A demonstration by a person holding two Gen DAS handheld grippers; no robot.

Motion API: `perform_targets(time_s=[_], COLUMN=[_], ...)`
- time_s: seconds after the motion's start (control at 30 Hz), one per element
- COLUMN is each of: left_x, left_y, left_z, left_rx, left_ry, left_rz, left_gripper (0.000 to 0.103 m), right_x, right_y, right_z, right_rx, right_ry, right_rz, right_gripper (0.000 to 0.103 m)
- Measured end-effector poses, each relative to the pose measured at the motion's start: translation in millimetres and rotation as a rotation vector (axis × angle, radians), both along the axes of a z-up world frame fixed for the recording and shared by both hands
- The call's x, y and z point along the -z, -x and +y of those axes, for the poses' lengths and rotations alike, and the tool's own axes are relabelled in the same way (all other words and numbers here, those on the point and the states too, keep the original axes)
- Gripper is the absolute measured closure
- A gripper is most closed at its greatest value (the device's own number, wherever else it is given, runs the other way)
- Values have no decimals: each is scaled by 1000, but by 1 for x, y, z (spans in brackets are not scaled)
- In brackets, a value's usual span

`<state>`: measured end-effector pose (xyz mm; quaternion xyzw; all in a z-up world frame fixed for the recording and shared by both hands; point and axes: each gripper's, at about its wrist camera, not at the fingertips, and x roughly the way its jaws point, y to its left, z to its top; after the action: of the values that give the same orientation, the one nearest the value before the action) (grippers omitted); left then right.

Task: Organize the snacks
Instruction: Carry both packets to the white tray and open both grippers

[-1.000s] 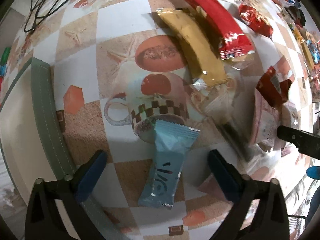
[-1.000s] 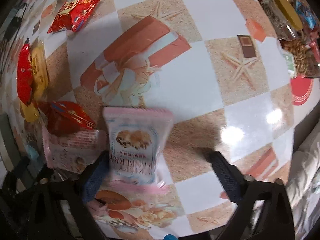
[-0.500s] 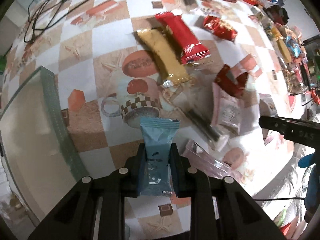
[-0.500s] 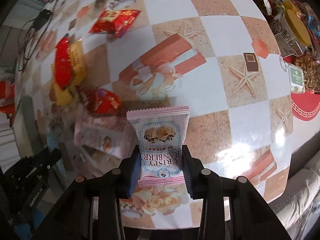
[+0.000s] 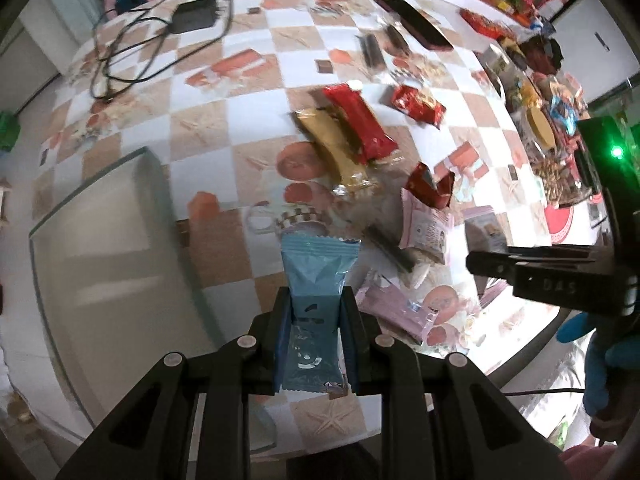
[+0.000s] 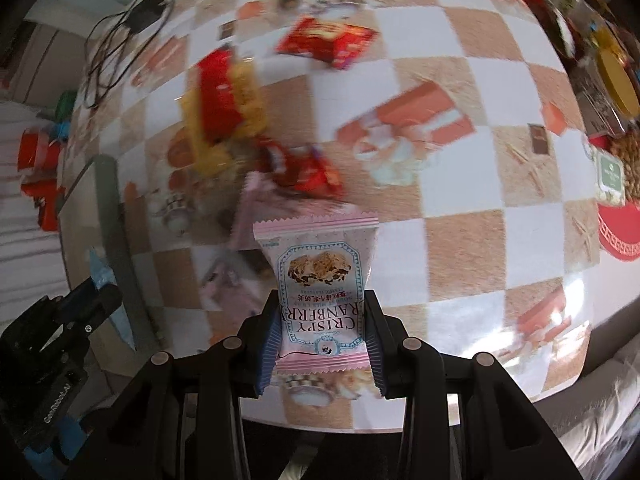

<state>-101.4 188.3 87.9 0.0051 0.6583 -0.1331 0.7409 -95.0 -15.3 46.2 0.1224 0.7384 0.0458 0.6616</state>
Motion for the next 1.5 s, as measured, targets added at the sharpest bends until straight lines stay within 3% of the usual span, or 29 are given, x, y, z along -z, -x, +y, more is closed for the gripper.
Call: perform_targets(time_s=[0.4, 0.6, 0.8, 1.27, 1.33, 1.4, 1.47, 1.5], left_x=[-17, -7, 9, 39, 42, 44, 45, 47], left_y=[18, 36, 55, 73, 74, 74, 75, 75], left_z=[94, 136, 169, 195, 196, 197, 198, 199], left_rx=[-202, -298, -379, -389, -385, -385, -387, -386], left_ry=[-44, -62, -64, -79, -94, -98, -108, -115], left_rz=[-24, 11, 63, 151, 157, 160, 157, 159], left_gripper=[78, 78, 78, 78, 72, 48, 37, 36], right_x=[-19, -21, -20, 6, 13, 15, 19, 20], right_y=[-11, -15, 14, 39, 42, 45, 45, 44], right_z=[114, 176, 222, 290, 298, 298, 300, 298], right_rx=[-250, -373, -483, -575, -582, -584, -576, -573], right_ry=[-65, -111, -141, -157, -151, -147, -147, -146], right_rz=[-53, -59, -49, 26, 39, 54, 65, 70], right_gripper=[63, 63, 63, 63, 63, 62, 60, 54])
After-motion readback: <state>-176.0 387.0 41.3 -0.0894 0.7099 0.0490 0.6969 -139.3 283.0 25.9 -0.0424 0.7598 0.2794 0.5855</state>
